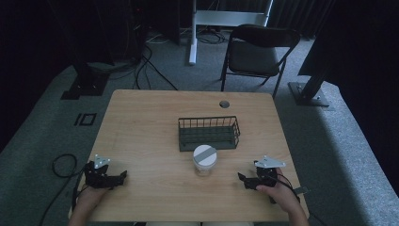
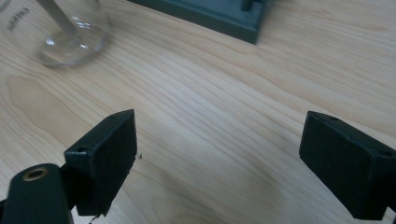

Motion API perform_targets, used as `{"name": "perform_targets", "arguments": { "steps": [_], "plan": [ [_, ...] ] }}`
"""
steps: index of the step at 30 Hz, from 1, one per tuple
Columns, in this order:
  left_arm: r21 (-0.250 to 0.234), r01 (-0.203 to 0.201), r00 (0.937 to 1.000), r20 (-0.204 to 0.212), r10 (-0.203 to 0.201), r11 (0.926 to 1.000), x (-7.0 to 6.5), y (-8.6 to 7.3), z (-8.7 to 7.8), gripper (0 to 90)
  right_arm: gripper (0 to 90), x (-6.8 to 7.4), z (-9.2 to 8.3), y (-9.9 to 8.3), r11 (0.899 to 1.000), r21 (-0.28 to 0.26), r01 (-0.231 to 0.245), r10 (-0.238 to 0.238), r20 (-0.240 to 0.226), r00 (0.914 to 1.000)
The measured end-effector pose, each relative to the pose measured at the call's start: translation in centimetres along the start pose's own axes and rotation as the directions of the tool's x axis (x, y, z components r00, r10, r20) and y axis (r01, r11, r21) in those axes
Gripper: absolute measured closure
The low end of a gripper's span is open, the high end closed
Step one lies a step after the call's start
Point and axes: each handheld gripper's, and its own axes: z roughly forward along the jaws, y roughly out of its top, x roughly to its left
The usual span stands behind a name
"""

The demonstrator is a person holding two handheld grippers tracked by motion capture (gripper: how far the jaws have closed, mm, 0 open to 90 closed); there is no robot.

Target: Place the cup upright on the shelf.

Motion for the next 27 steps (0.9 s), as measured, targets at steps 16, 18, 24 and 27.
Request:
{"name": "perform_targets", "arguments": {
  "steps": [16,18,24,27],
  "plan": [
    [0.000,-0.001,1.0000,0.000,0.001,1.0000,0.0,0.0,0.0,0.1,11.0,3.3,1.9,1.5,0.998,-0.004,0.068,-0.068,-0.098,0.9929],
    [0.000,0.000,1.0000,0.000,0.000,1.0000,0.0,0.0,0.0,0.1,11.0,3.7,2.2,1.7,0.997,-0.006,0.079,-0.079,-0.108,0.9910],
    [0.000,0.000,1.0000,0.000,0.000,1.0000,0.0,0.0,0.0,0.1,11.0,5.0,3.2,2.2,0.996,-0.011,0.090,-0.091,-0.139,0.9861],
    [0.000,0.000,1.0000,0.000,0.000,1.0000,0.0,0.0,0.0,0.2,11.0,5.5,3.5,2.5,0.996,-0.019,0.086,-0.088,-0.154,0.9842]
  ]
}}
